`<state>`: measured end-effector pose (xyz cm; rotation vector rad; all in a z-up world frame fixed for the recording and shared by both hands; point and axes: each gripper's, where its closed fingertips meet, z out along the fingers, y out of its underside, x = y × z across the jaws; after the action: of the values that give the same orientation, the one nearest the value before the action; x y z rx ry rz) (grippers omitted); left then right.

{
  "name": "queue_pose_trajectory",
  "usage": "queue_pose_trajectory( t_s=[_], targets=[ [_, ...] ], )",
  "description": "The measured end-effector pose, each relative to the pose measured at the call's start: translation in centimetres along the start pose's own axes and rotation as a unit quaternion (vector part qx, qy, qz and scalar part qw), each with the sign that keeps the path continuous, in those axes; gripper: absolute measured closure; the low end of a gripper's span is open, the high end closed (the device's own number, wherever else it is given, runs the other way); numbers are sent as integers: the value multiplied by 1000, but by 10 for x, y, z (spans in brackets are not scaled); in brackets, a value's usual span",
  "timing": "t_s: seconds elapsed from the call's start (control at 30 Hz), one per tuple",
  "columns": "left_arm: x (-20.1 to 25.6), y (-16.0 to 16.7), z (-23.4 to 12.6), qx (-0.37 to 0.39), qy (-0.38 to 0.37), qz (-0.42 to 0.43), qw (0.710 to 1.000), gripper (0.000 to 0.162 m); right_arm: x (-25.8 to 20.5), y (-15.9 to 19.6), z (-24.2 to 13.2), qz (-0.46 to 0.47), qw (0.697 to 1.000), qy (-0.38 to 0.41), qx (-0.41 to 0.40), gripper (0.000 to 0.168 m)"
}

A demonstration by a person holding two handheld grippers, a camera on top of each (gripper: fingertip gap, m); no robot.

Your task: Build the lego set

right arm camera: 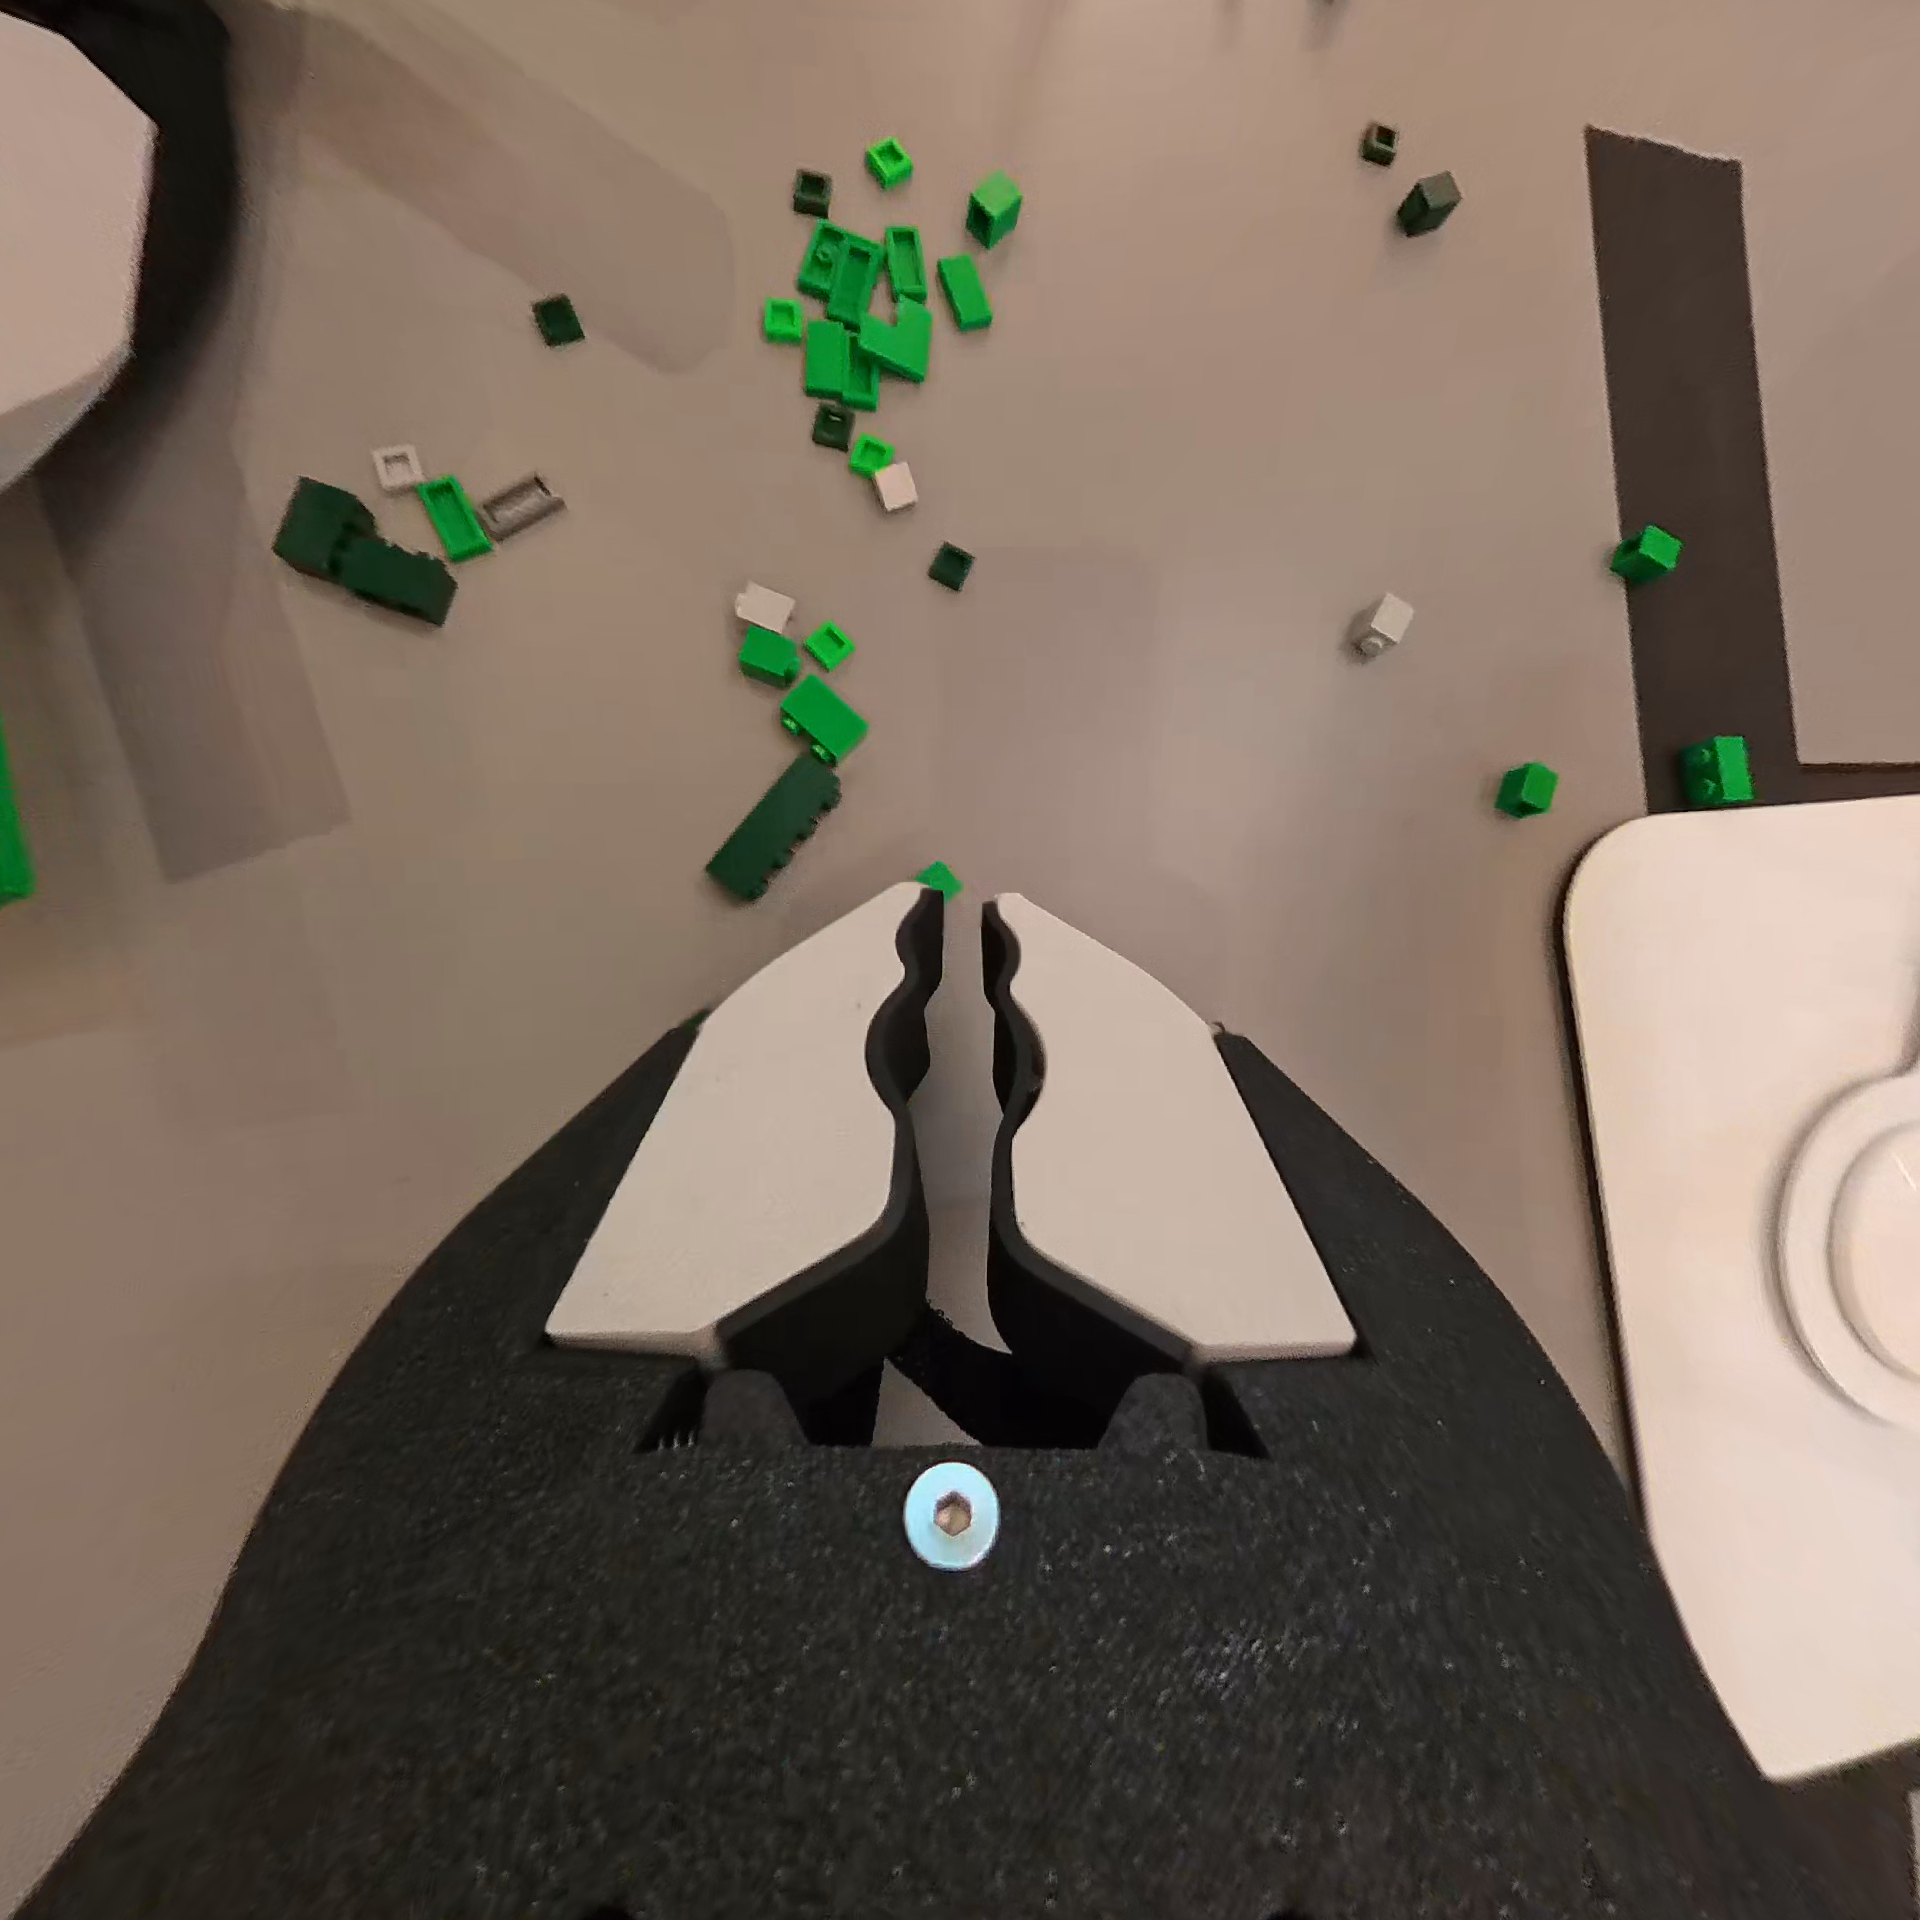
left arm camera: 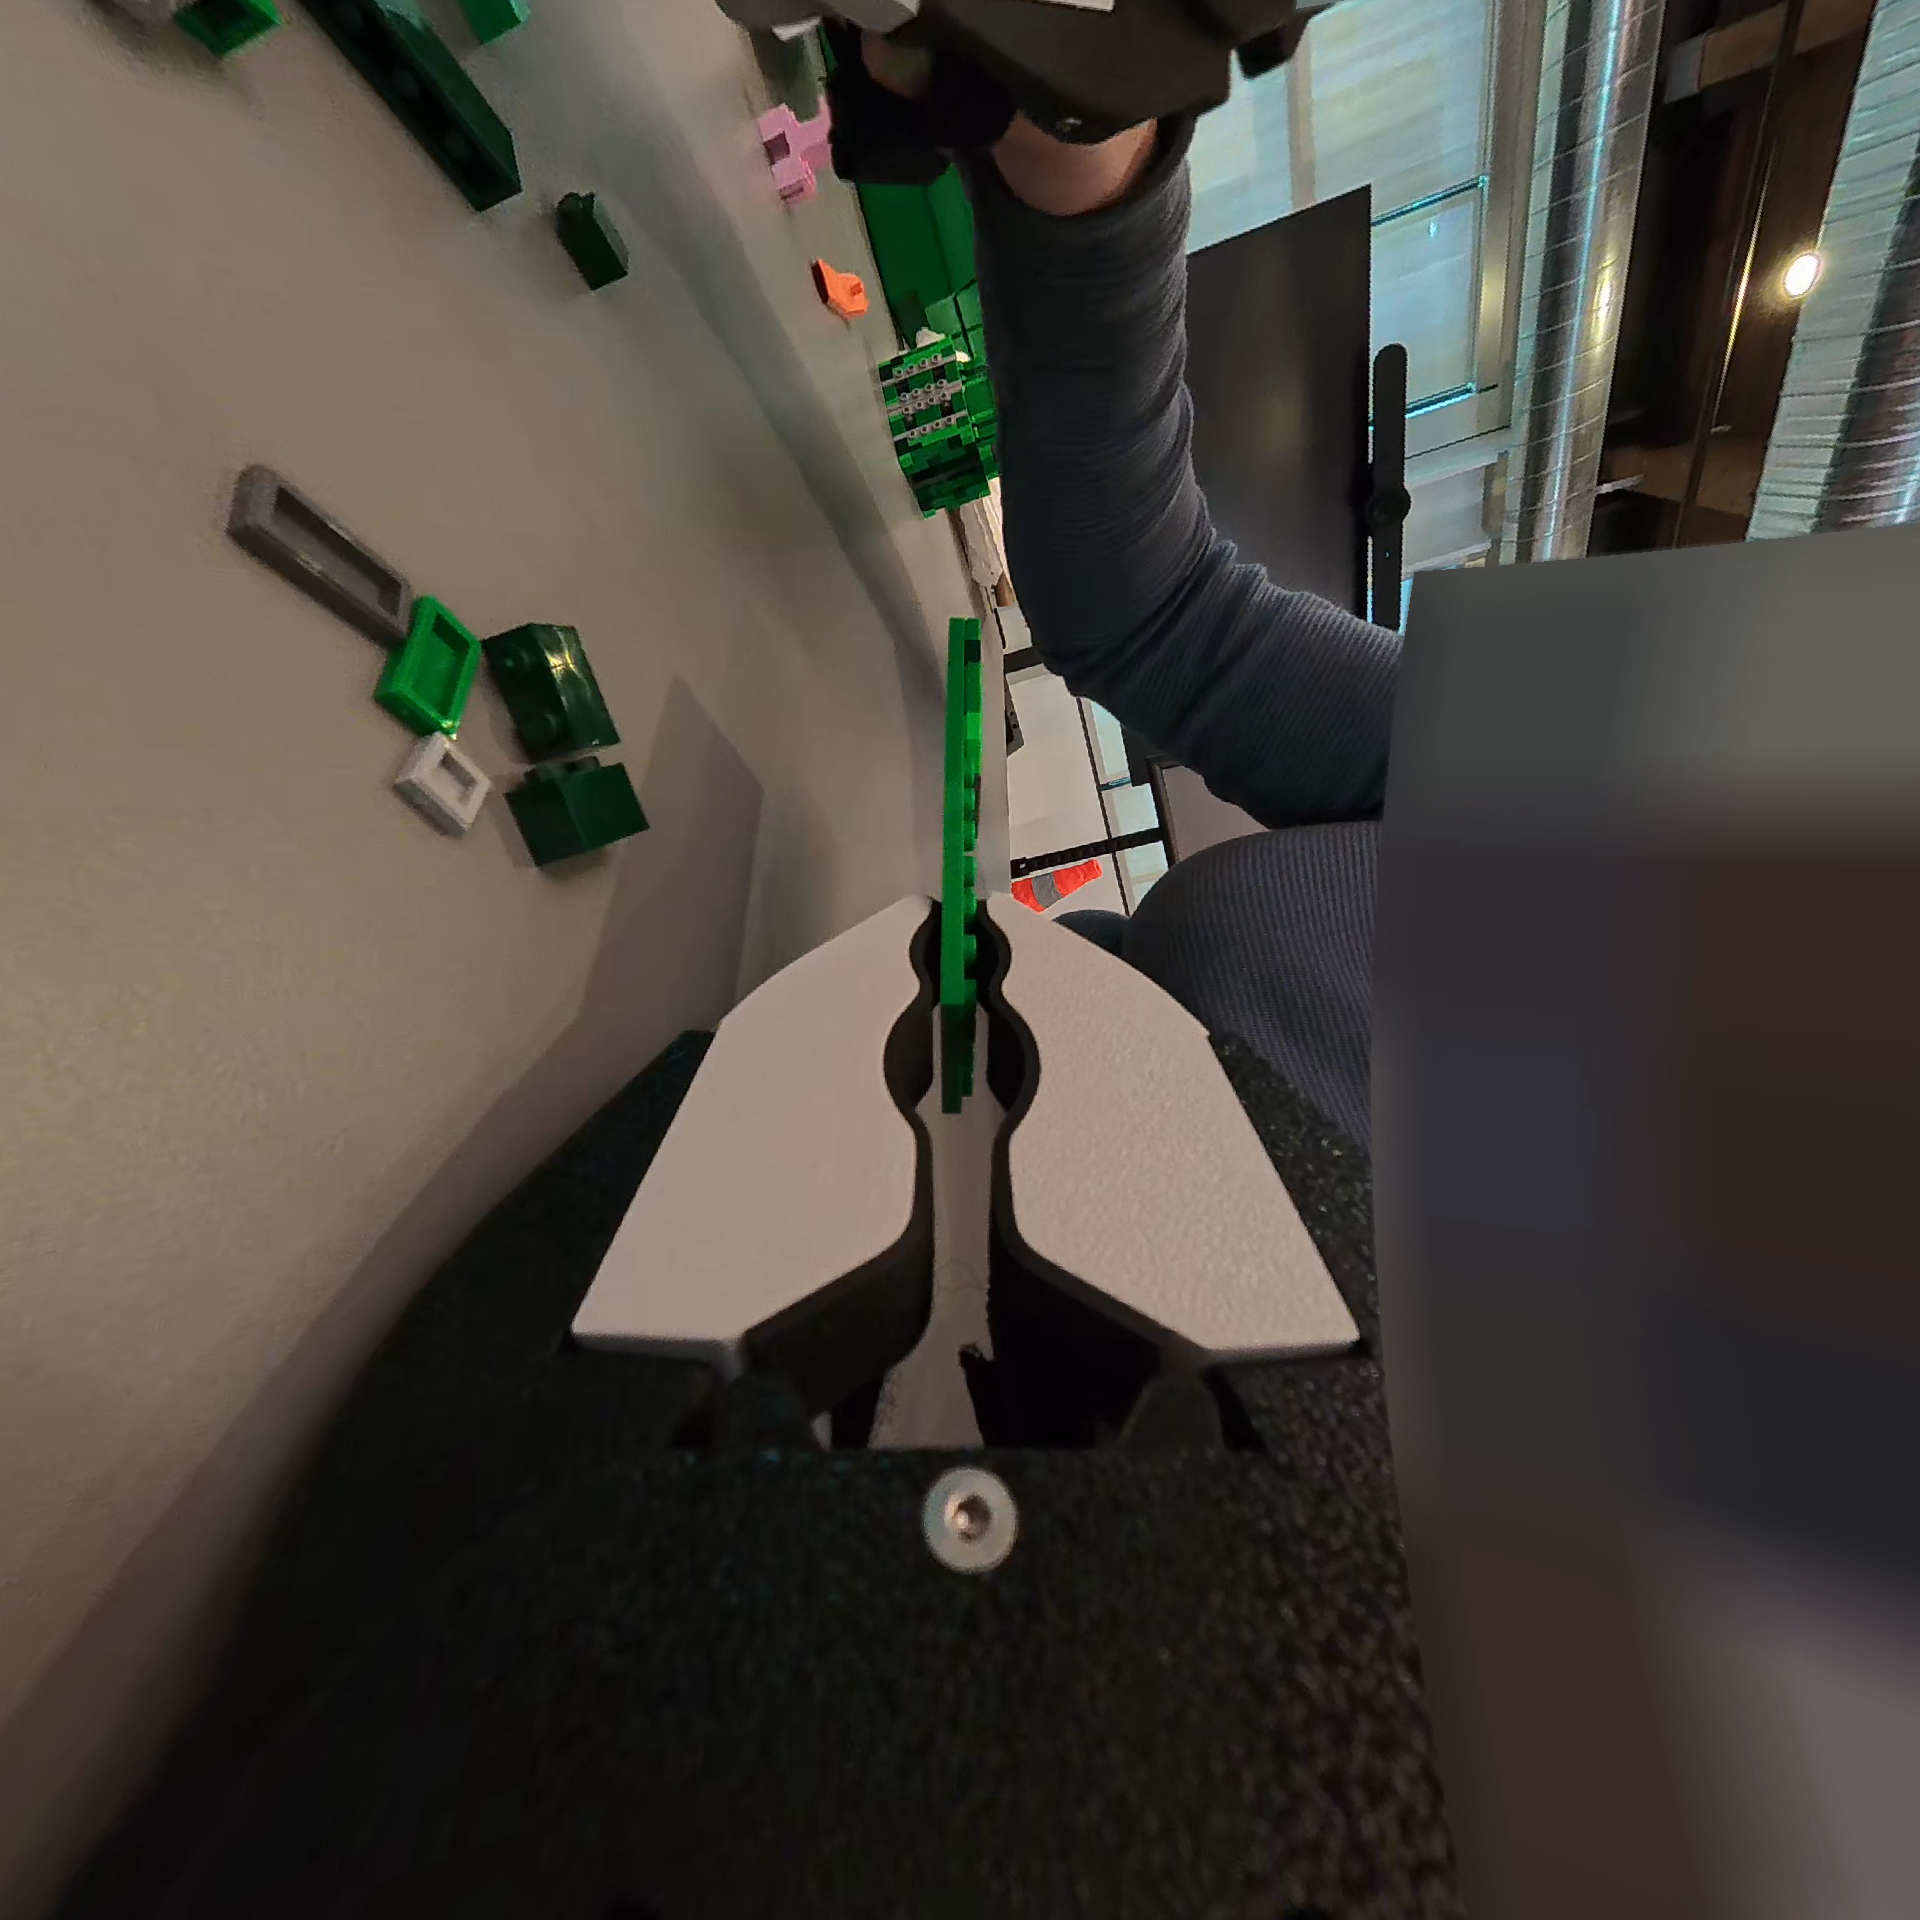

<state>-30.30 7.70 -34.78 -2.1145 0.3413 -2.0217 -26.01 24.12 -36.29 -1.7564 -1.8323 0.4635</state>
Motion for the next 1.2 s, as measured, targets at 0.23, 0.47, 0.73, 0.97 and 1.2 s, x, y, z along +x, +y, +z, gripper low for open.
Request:
queue_pose_trajectory(
  t_s=[0.23,0.47,0.73,0.97,1.2],
  targets=[
    [0,0,0,0,1,-3,1000,158,62,-8,2,25,989,144,17,161],
    [0,0,0,0,2,-5,1000,158,63,-55,32,8,997,60,43,162],
    [0,0,0,0,4,-5,1000,158,0,-67,60,-178,970,-165,-34,156],
    [0,0,1,-4,4,-4,1000,158,-1,-48,68,-220,958,-171,-71,155],
    [0,1,1,-4,3,-4,1000,158,-2,-45,73,-223,957,-173,-71,159]
  ],
)
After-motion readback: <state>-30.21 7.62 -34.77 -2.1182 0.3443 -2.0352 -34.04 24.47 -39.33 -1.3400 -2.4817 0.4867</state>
